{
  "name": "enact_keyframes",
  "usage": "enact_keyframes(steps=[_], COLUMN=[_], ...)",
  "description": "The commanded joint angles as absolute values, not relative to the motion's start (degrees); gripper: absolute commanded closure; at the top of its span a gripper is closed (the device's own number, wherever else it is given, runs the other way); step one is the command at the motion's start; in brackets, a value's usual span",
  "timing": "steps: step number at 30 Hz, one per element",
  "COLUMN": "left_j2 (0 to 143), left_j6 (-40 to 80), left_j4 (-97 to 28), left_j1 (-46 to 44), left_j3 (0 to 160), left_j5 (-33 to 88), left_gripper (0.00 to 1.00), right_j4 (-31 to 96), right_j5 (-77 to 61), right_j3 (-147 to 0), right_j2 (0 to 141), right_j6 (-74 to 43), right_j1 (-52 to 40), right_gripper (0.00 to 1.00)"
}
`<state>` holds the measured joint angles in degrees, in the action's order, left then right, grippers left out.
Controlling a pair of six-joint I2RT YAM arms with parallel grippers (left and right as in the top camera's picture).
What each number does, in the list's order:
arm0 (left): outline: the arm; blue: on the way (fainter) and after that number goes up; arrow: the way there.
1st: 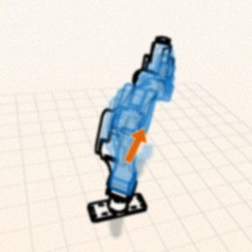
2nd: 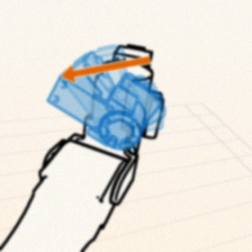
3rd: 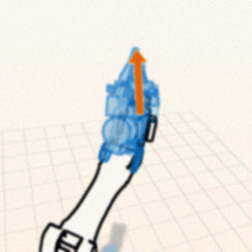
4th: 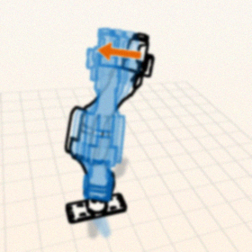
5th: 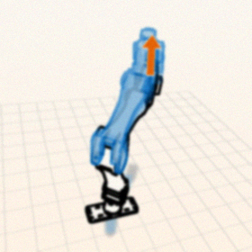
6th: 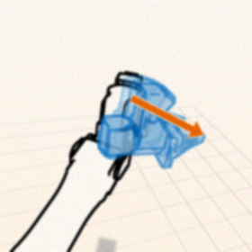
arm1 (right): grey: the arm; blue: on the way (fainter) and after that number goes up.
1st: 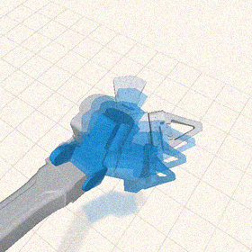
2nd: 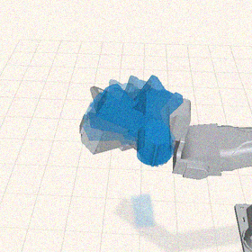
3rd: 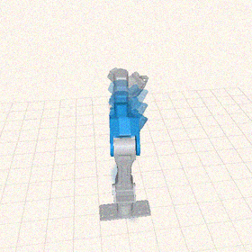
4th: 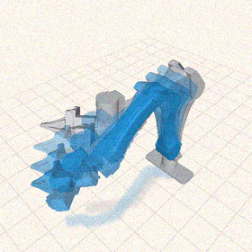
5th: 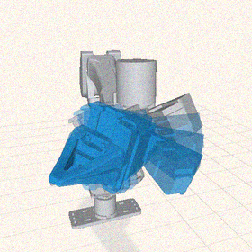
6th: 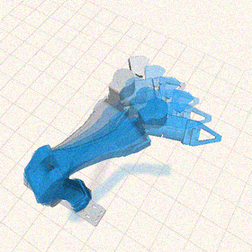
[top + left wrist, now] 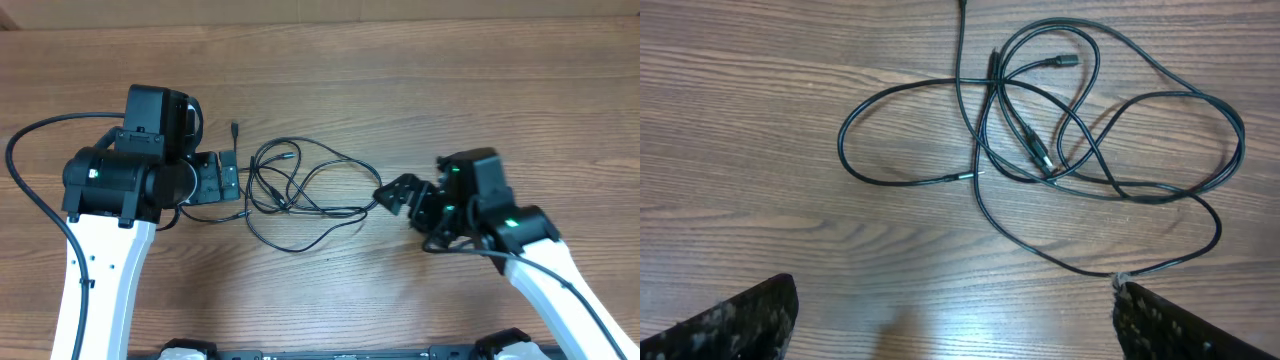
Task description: Untangle cables
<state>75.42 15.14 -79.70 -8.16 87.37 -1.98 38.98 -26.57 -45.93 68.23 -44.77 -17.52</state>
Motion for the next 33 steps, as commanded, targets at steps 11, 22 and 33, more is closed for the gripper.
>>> enact_keyframes(steps=[11, 22, 33], left_j2=[74.74, 74.74, 74.74], left_j6=[13.91, 13.91, 13.91], left_j4=[-79.55, -79.55, -79.53], left_j1=[-8.29, -8.29, -8.29], left_j3=[88.23, 88.23, 88.23], left_j5=[-1.67, -1.67, -1.67], left_gripper=[0.00, 0.00, 0.00], right_j4=[25.43, 22.20, 18.55], right_j5=[-28.56, -23.59, -18.37], right_j3=[-45.71, -45.71, -45.71], right_j2=[88.88, 90.52, 90.52], right_j6=[-59.94, -62.70, -63.24], right_j1=[-26.17, -27.09, -32.80], right_gripper=[0.24, 0.37, 0.44])
